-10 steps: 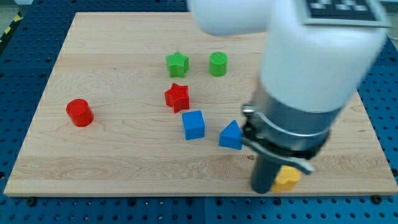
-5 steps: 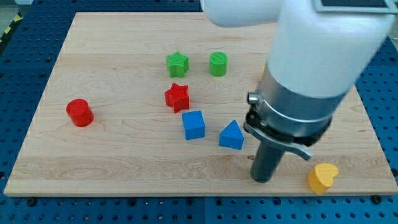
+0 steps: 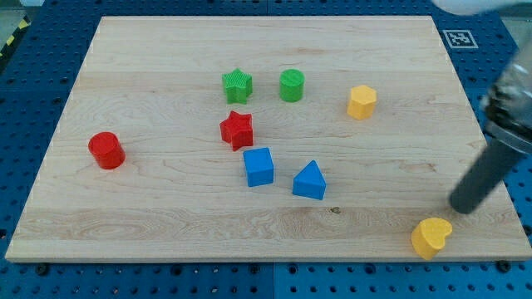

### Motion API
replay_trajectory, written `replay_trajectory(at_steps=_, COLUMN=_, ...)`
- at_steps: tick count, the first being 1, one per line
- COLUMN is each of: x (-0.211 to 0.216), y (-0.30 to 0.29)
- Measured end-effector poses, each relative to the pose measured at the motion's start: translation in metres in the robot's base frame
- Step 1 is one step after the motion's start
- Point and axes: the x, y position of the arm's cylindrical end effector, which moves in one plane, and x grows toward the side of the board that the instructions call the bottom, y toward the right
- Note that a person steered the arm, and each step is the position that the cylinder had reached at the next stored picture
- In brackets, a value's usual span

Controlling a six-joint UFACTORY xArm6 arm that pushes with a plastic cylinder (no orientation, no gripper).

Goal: Move the yellow heart closer to the blue triangle

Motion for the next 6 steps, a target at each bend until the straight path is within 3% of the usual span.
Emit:
replay_trajectory(at_steps=1, x=0.043, y=0.004)
replay_trajectory(at_steps=4, x=0.042, y=-0.132)
replay_trajectory(at_steps=6, x=0.042, y=-0.156)
